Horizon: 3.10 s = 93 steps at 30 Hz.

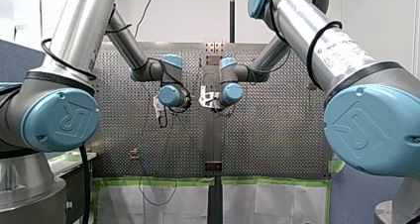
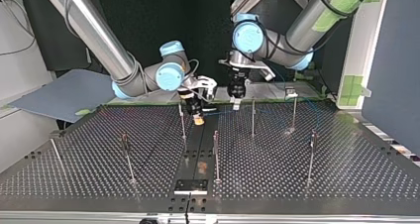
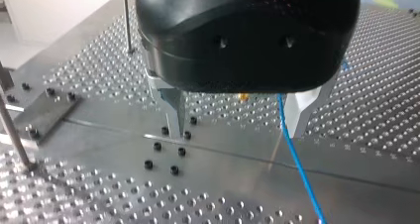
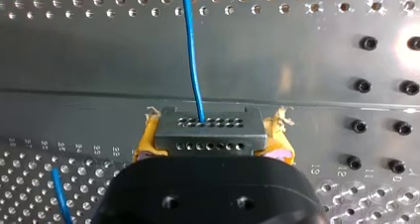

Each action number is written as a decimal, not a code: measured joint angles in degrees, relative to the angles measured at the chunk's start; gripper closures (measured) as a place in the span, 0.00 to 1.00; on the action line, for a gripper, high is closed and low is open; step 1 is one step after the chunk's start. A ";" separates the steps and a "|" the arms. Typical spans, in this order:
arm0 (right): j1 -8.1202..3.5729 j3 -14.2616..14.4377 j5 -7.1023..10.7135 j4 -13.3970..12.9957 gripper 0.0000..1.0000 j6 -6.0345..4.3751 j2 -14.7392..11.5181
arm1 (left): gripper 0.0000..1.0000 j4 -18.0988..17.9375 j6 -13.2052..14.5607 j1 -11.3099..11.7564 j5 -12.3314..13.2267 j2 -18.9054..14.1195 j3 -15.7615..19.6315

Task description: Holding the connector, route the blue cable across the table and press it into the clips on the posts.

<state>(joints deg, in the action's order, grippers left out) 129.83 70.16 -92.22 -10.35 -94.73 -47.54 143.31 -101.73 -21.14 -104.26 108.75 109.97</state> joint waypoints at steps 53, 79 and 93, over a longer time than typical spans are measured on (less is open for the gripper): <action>-0.78 -0.05 0.45 -0.28 1.00 -0.34 0.01 | 1.00 6.62 -1.82 2.80 1.51 13.36 -11.29; -0.94 -0.04 0.63 1.95 1.00 -0.83 -3.99 | 1.00 8.97 -2.30 2.15 -1.46 8.45 -11.29; -1.54 3.25 0.39 5.20 1.00 -2.94 -11.08 | 1.00 13.39 -1.91 2.07 -1.91 1.94 -10.14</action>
<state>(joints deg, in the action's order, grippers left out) 128.28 73.41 -91.83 -5.15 -97.67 -58.62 156.70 -103.64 -19.07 -106.17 110.70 99.82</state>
